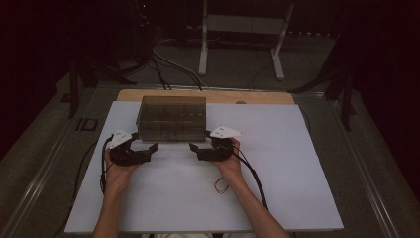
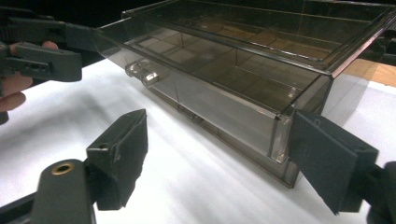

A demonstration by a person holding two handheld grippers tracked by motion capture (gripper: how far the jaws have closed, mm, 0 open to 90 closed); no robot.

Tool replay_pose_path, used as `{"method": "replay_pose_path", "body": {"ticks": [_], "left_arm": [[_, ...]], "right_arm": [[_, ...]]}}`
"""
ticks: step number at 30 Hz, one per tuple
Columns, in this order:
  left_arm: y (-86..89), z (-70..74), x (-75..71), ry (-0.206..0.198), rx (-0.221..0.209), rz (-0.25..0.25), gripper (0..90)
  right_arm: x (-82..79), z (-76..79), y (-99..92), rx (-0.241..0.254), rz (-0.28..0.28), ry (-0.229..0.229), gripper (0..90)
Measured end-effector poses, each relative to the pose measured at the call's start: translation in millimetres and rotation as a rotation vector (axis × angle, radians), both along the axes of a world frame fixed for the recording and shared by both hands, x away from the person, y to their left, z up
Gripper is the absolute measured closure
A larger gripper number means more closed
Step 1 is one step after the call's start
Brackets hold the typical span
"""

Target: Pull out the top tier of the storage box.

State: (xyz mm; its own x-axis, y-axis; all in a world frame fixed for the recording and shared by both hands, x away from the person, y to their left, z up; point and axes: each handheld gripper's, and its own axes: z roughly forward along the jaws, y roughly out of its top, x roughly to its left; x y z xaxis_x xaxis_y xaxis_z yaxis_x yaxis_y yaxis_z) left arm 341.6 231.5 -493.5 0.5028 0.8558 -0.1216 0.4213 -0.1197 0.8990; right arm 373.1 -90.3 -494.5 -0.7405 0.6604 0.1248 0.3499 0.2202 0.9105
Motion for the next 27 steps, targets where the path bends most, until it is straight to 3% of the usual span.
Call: {"method": "replay_pose_path", "body": {"ticks": [7, 13, 17, 27], "left_arm": [[3.6, 0.8, -1.9, 0.007, 0.003, 0.001, 13.6], [3.5, 1.7, -3.1, 0.000, 0.021, 0.022, 18.7], [7.4, 2.0, -4.4, -0.008, 0.027, 0.047, 29.8], [11.0, 2.7, -6.7, -0.020, 0.049, 0.089, 49.0]], "right_arm": [[-1.4, 0.2, -0.9, -0.009, -0.010, -0.003, 25.8], [-3.5, 1.4, -2.8, -0.020, -0.045, -0.011, 39.9], [-4.3, 1.7, -6.4, -0.028, -0.061, -0.016, 53.0], [-6.6, 1.8, -8.2, -0.039, -0.091, -0.032, 67.2]]}}
